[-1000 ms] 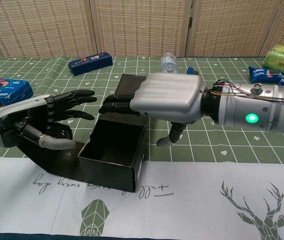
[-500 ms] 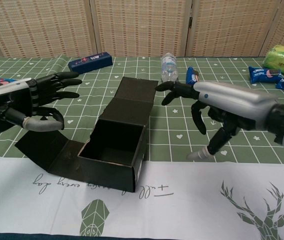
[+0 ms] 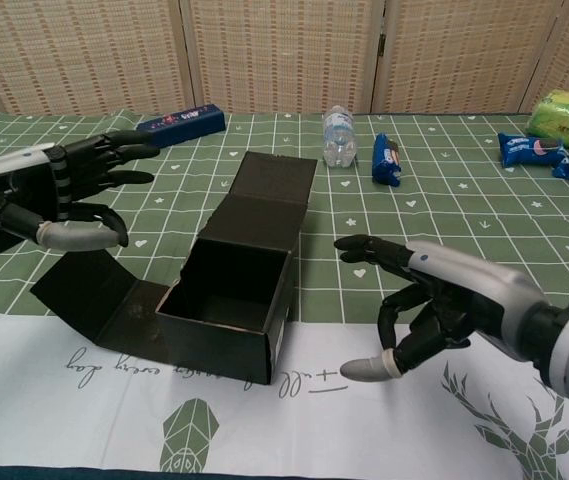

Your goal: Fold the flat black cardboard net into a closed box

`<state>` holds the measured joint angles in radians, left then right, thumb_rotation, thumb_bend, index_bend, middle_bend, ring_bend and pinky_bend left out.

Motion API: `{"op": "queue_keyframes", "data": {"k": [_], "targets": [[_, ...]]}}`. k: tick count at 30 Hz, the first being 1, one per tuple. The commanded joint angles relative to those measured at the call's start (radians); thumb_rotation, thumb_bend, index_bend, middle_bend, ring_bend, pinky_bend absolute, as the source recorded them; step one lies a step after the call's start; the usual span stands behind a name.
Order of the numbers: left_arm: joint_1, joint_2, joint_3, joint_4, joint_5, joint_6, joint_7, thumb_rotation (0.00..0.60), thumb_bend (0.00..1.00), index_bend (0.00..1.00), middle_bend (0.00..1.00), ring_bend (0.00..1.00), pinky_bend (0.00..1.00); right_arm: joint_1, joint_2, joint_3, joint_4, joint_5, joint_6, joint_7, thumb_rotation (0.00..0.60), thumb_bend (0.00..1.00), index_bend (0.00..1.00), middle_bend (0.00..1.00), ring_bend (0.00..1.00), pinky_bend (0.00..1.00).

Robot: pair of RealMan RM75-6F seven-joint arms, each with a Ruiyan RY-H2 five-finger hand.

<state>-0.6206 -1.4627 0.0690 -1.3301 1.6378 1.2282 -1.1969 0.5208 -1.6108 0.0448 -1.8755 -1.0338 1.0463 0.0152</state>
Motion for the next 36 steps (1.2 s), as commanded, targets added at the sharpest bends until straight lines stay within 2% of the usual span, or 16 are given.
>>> {"op": "queue_keyframes", "data": {"k": [1, 10, 20, 27, 36], "targets": [[0.001, 0.003, 0.000, -0.003, 0.002, 0.000, -0.006, 0.600, 0.16, 0.02, 0.02, 0.06, 0.43, 0.006, -0.042, 0.026, 0.018, 0.040, -0.013, -0.016, 0.600, 0.00, 0.00, 0.00, 0.62, 0.96], [0.010, 0.022, 0.001, 0.006, 0.016, 0.019, -0.039, 0.600, 0.16, 0.02, 0.02, 0.06, 0.43, 0.045, -0.180, 0.086, 0.118, 0.100, -0.021, -0.084, 0.600, 0.00, 0.00, 0.00, 0.62, 0.96], [0.033, 0.038, 0.003, 0.034, 0.017, 0.046, -0.082, 0.600, 0.16, 0.02, 0.02, 0.06, 0.43, 0.087, -0.306, 0.127, 0.239, 0.115, -0.029, -0.151, 0.600, 0.00, 0.00, 0.00, 0.61, 0.96], [0.042, 0.046, 0.002, 0.044, 0.020, 0.057, -0.102, 0.600, 0.16, 0.02, 0.02, 0.06, 0.43, 0.108, -0.332, 0.163, 0.296, 0.121, -0.047, -0.167, 0.600, 0.00, 0.00, 0.00, 0.62, 0.96], [0.046, 0.050, 0.000, 0.044, 0.021, 0.056, -0.112, 0.600, 0.16, 0.02, 0.02, 0.06, 0.43, 0.094, -0.354, 0.155, 0.302, 0.087, -0.037, -0.147, 0.600, 0.00, 0.00, 0.01, 0.62, 0.96]]}}
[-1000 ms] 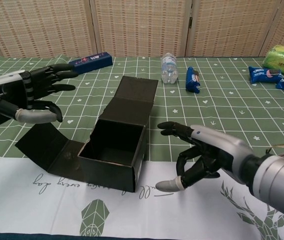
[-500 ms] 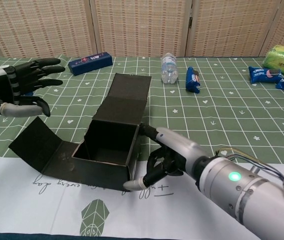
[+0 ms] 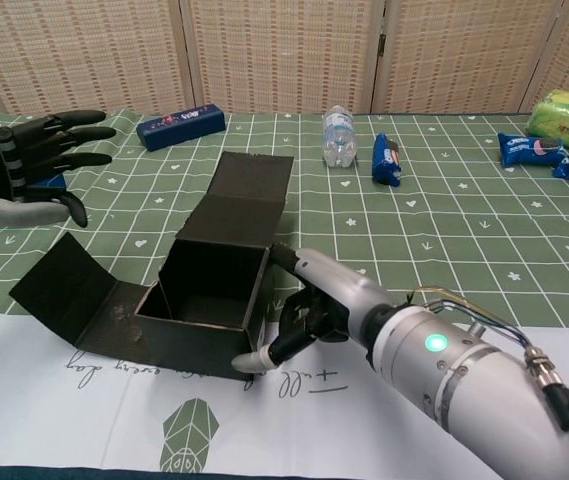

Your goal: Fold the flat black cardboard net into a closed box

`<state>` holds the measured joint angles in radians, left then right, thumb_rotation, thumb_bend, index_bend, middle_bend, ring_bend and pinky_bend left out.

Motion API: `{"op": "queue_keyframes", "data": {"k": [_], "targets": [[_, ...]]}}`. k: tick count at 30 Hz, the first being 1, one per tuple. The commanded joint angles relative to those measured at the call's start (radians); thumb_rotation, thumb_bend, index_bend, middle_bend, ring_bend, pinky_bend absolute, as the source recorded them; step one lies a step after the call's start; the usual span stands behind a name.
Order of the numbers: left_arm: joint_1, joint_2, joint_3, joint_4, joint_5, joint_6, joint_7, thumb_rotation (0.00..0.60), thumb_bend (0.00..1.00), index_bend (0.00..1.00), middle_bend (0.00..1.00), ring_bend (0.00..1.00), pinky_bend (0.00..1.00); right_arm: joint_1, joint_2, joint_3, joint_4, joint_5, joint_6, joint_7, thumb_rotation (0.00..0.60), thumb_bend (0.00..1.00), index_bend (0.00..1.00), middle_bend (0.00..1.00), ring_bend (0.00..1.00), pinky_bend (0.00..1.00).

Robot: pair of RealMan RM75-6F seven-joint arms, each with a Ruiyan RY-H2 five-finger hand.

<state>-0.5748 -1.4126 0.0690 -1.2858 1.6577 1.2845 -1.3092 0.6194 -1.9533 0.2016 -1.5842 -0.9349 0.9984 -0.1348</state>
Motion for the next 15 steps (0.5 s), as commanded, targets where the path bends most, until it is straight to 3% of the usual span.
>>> {"op": "queue_keyframes", "data": {"k": [1, 4, 6, 9, 11, 15], "targets": [[0.000, 0.000, 0.000, 0.000, 0.002, -0.001, -0.001, 0.600, 0.16, 0.02, 0.02, 0.06, 0.43, -0.006, -0.020, 0.000, 0.021, -0.017, 0.014, 0.008, 0.600, 0.00, 0.00, 0.02, 0.62, 0.96], [0.001, -0.001, 0.000, -0.001, 0.003, -0.001, -0.001, 0.600, 0.16, 0.02, 0.02, 0.06, 0.43, -0.007, -0.041, 0.008, 0.047, -0.028, 0.020, 0.018, 0.600, 0.01, 0.00, 0.05, 0.62, 0.96], [0.002, -0.001, 0.000, 0.000, 0.002, -0.003, -0.001, 0.600, 0.16, 0.02, 0.02, 0.06, 0.43, -0.005, -0.058, 0.014, 0.070, -0.036, 0.023, 0.022, 0.600, 0.07, 0.00, 0.08, 0.62, 0.96], [0.003, 0.001, -0.001, 0.002, -0.001, -0.005, 0.000, 0.600, 0.16, 0.02, 0.02, 0.06, 0.43, 0.001, -0.082, 0.023, 0.108, -0.047, 0.027, 0.017, 0.600, 0.23, 0.01, 0.16, 0.62, 0.97], [0.005, 0.003, -0.002, 0.002, -0.002, -0.005, 0.001, 0.600, 0.16, 0.02, 0.02, 0.06, 0.43, 0.006, -0.095, 0.036, 0.130, -0.049, 0.029, 0.013, 0.600, 0.37, 0.08, 0.23, 0.65, 0.98], [0.013, 0.008, -0.010, 0.000, -0.016, -0.001, 0.017, 0.600, 0.16, 0.02, 0.02, 0.06, 0.43, 0.010, -0.091, 0.060, 0.141, -0.035, 0.014, 0.014, 0.600, 0.45, 0.17, 0.29, 0.67, 0.99]]}}
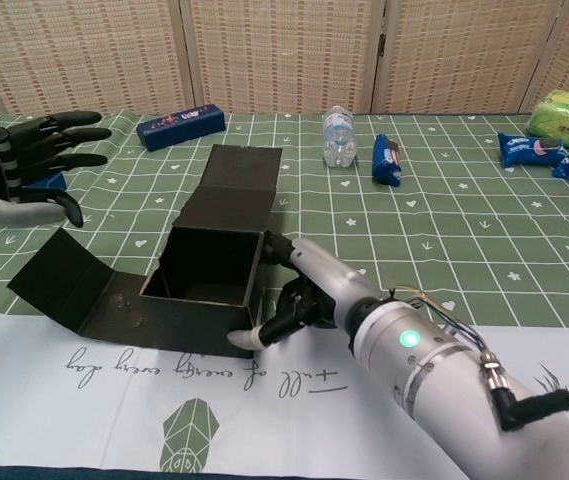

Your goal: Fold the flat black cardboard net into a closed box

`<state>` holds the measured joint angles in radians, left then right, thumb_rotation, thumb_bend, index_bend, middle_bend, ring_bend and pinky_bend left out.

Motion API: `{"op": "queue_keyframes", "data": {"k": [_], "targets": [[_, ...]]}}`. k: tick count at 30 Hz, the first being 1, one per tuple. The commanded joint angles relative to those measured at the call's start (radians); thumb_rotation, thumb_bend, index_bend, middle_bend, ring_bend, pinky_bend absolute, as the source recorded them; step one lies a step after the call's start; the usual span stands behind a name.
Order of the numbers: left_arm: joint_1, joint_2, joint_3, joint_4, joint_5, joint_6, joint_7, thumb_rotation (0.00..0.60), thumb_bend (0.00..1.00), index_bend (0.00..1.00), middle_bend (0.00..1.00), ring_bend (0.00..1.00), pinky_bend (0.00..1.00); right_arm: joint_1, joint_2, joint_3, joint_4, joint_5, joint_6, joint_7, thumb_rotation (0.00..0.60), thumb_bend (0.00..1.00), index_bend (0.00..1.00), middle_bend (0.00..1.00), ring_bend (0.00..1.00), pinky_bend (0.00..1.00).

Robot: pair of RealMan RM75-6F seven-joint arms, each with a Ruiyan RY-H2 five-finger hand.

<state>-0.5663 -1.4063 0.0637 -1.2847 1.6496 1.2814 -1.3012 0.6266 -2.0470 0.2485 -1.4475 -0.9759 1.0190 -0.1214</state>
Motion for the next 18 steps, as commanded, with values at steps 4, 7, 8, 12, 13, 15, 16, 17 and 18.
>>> {"op": "queue_keyframes", "data": {"k": [4, 7, 8, 12, 13, 15, 16, 17, 18], "targets": [[0.027, -0.003, -0.036, 0.002, -0.058, 0.013, 0.082, 0.600, 0.16, 0.04, 0.02, 0.11, 0.44, -0.008, 0.034, 0.041, -0.021, 0.005, -0.012, 0.036, 0.600, 0.48, 0.20, 0.32, 0.68, 0.99], [0.044, -0.004, -0.053, 0.011, -0.085, 0.024, 0.140, 0.600, 0.16, 0.05, 0.02, 0.14, 0.46, -0.032, 0.083, 0.059, -0.070, -0.004, -0.021, 0.098, 0.600, 0.50, 0.23, 0.33, 0.68, 0.99], [0.050, -0.006, -0.058, 0.019, -0.093, 0.028, 0.160, 0.600, 0.16, 0.05, 0.02, 0.15, 0.47, -0.042, 0.101, 0.062, -0.088, -0.011, -0.022, 0.120, 0.600, 0.50, 0.24, 0.34, 0.69, 0.99], [0.078, -0.032, -0.088, 0.064, -0.138, 0.049, 0.236, 0.600, 0.16, 0.05, 0.02, 0.17, 0.47, -0.096, 0.180, 0.065, -0.168, -0.056, -0.014, 0.233, 0.600, 0.51, 0.28, 0.36, 0.69, 0.99], [0.081, -0.036, -0.091, 0.068, -0.142, 0.050, 0.242, 0.600, 0.16, 0.05, 0.02, 0.17, 0.47, -0.103, 0.189, 0.063, -0.177, -0.065, -0.013, 0.250, 0.600, 0.51, 0.29, 0.37, 0.69, 0.99], [0.092, -0.047, -0.099, 0.086, -0.160, 0.047, 0.259, 0.600, 0.16, 0.05, 0.02, 0.17, 0.47, -0.133, 0.221, 0.057, -0.209, -0.091, 0.000, 0.306, 0.600, 0.52, 0.30, 0.38, 0.70, 0.99], [0.097, -0.054, -0.101, 0.096, -0.169, 0.039, 0.272, 0.600, 0.16, 0.05, 0.02, 0.16, 0.47, -0.151, 0.238, 0.054, -0.230, -0.114, 0.008, 0.352, 0.600, 0.52, 0.30, 0.38, 0.70, 0.99], [0.099, -0.062, -0.103, 0.104, -0.174, 0.032, 0.284, 0.600, 0.16, 0.04, 0.02, 0.16, 0.47, -0.167, 0.258, 0.048, -0.250, -0.137, 0.011, 0.395, 0.600, 0.52, 0.30, 0.38, 0.70, 0.99], [0.100, -0.068, -0.104, 0.110, -0.176, 0.027, 0.294, 0.600, 0.16, 0.04, 0.02, 0.16, 0.47, -0.178, 0.269, 0.045, -0.260, -0.160, 0.017, 0.426, 0.600, 0.52, 0.30, 0.39, 0.70, 0.99]]}}
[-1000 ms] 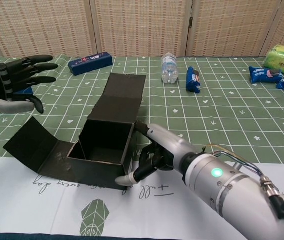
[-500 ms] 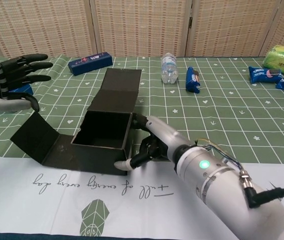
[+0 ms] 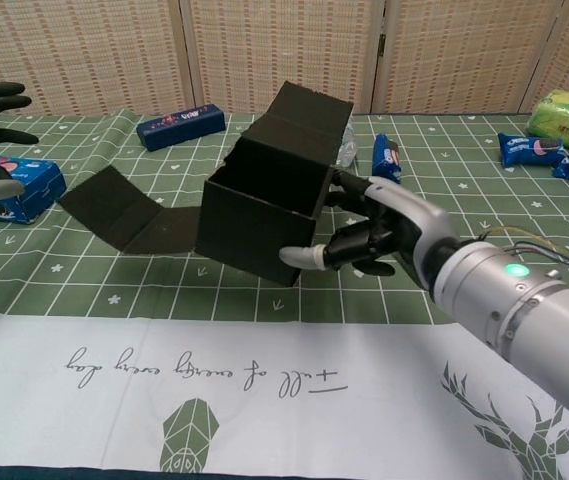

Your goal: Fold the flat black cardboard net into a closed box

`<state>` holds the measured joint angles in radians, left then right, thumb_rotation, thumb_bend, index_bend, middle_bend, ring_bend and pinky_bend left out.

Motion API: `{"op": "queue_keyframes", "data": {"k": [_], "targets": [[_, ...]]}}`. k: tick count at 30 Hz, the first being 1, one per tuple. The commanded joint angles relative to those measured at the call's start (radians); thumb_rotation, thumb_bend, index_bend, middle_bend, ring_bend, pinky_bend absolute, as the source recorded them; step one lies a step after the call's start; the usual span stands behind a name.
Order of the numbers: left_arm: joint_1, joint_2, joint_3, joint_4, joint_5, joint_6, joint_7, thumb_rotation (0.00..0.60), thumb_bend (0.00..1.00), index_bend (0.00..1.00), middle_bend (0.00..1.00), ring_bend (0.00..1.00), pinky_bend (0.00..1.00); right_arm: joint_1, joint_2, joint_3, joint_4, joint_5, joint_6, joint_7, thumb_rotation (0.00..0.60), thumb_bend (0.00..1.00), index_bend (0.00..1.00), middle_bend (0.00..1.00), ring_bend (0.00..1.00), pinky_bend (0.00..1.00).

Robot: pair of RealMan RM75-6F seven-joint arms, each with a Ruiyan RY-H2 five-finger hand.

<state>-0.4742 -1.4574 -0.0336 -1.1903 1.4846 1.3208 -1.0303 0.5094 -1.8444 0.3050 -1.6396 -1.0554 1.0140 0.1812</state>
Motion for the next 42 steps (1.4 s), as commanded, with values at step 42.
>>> {"op": "queue_keyframes", "data": {"k": [42], "targets": [[-0.071, -0.161, -0.101, -0.118, 0.075, 0.011, 0.206, 0.600, 0.16, 0.03, 0.00, 0.09, 0.40, -0.048, 0.019, -0.113, -0.055, -0.190, 0.032, 0.138, 0.600, 0.58, 0.31, 0.41, 0.72, 0.99]]}}
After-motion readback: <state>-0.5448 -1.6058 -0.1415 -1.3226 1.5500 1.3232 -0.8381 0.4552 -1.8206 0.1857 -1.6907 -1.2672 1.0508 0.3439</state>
